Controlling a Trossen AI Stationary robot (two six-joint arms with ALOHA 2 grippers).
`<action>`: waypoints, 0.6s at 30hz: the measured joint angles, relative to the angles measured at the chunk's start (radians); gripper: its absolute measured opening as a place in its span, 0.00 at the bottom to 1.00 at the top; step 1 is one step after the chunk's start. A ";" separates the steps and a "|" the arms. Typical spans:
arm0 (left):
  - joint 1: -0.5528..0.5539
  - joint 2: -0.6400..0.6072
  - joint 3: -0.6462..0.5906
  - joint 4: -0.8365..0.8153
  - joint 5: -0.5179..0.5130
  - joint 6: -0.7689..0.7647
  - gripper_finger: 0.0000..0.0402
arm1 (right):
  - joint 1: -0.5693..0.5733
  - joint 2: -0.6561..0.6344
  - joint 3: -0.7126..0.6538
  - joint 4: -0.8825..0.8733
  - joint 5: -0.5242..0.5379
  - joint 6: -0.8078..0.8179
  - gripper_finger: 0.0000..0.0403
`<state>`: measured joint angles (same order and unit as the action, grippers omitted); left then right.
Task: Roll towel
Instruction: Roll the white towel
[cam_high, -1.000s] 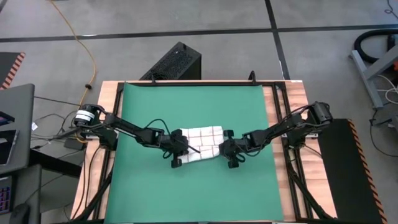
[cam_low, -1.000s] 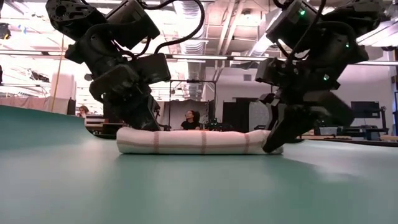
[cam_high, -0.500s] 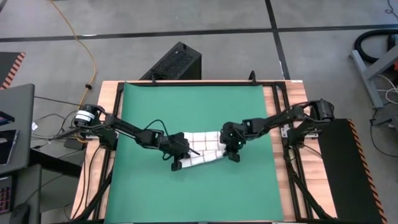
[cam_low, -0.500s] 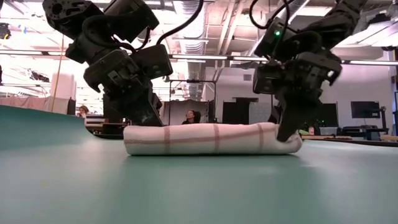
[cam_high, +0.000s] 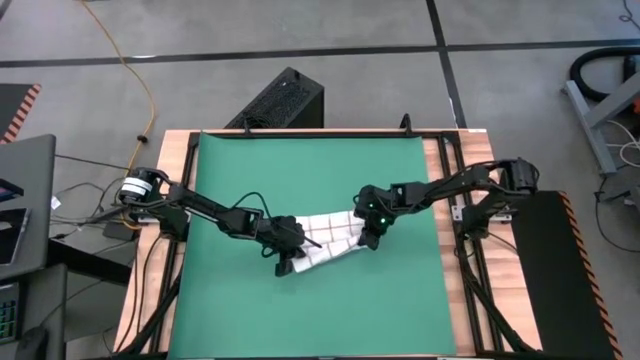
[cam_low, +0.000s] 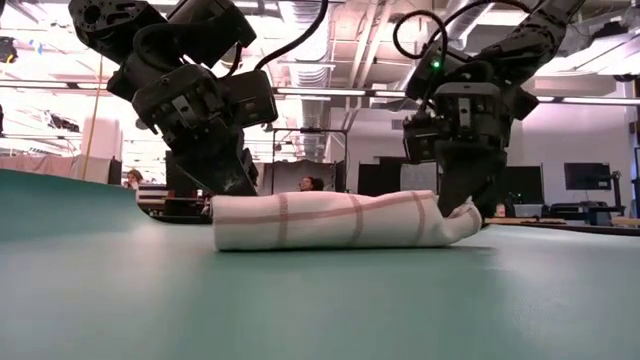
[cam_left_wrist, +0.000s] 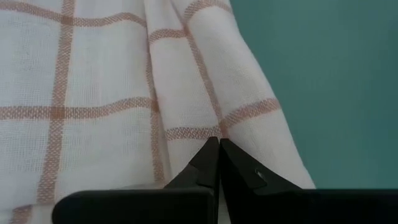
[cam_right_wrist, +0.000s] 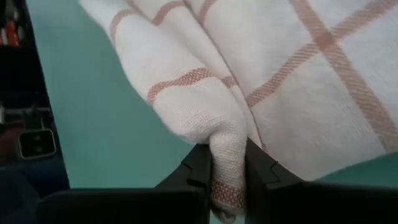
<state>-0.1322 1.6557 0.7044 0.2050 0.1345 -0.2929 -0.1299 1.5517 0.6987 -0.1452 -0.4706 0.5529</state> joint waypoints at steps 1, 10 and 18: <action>0.000 0.000 0.000 0.000 0.000 -0.002 0.00 | -0.006 0.000 0.000 -0.005 -0.008 0.019 0.15; -0.001 0.000 0.000 0.063 0.029 -0.028 0.00 | -0.040 0.000 0.000 -0.007 -0.049 0.081 0.15; -0.003 0.000 0.000 0.077 0.056 -0.047 0.00 | -0.072 -0.012 0.000 0.000 -0.058 0.127 0.15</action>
<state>-0.1352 1.6554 0.7040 0.2819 0.1908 -0.3398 -0.2022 1.5393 0.6987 -0.1455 -0.5290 0.6803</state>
